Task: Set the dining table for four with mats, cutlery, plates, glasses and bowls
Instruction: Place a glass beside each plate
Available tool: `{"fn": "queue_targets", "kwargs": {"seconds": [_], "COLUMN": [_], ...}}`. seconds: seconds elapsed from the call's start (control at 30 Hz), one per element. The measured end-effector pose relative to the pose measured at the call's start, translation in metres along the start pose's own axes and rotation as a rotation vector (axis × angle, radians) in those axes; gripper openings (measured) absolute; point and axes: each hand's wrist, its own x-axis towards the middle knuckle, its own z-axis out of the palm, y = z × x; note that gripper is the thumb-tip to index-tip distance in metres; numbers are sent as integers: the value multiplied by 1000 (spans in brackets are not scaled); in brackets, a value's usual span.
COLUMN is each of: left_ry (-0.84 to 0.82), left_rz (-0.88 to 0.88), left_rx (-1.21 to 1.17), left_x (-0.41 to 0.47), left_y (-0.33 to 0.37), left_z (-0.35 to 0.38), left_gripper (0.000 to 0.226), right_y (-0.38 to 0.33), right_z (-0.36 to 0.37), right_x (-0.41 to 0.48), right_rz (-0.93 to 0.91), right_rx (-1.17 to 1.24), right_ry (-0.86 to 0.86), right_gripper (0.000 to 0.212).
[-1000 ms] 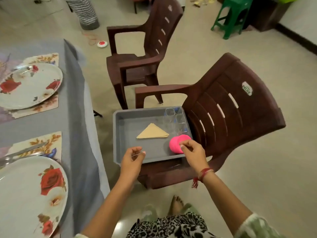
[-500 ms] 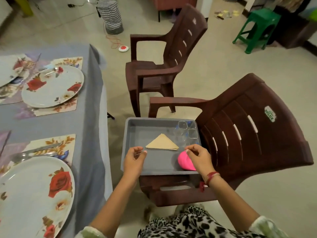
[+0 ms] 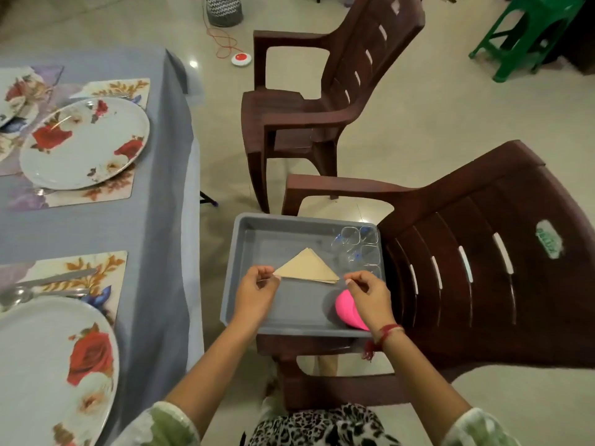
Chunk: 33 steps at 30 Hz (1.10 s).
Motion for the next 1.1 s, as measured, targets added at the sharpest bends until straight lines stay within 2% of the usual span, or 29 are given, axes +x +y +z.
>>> {"fn": "queue_targets", "kwargs": {"seconds": [0.13,0.3,0.33,0.47,0.63,0.7,0.83,0.93,1.1], "left_ry": [-47,-118,-133,-177,-203,-200,-187,-190,-200], "left_rz": [-25,-33,-28,-1,39,46,62,85,120], "left_rx": [45,131,151,240,326,356,408,430,470], "left_x": [24,59,67,99,138,150,163,165,168], "left_y": [5,-17,-23,-41,-54,-55,-52,-46,-44], "left_z": [35,89,100,136,173,183,192,196,201], "left_gripper": [15,12,12,14,17,19,25,25,26], "right_y": [20,68,78,106,130,139,147,148,149], "right_z": [-10,-25,-24,-14,-5,-8,-5,8,26], "right_x": [26,62,71,107,137,144,148,152,166], "right_rz": [78,222,250,304,305,329,419,453,519], "right_rx": [1,12,7,-49,-81,-111,-224,-334,-417], "right_ry": [33,181,208,262,274,294,216,184,268], "right_gripper": [13,10,13,47,60,72,102,110,110]}}
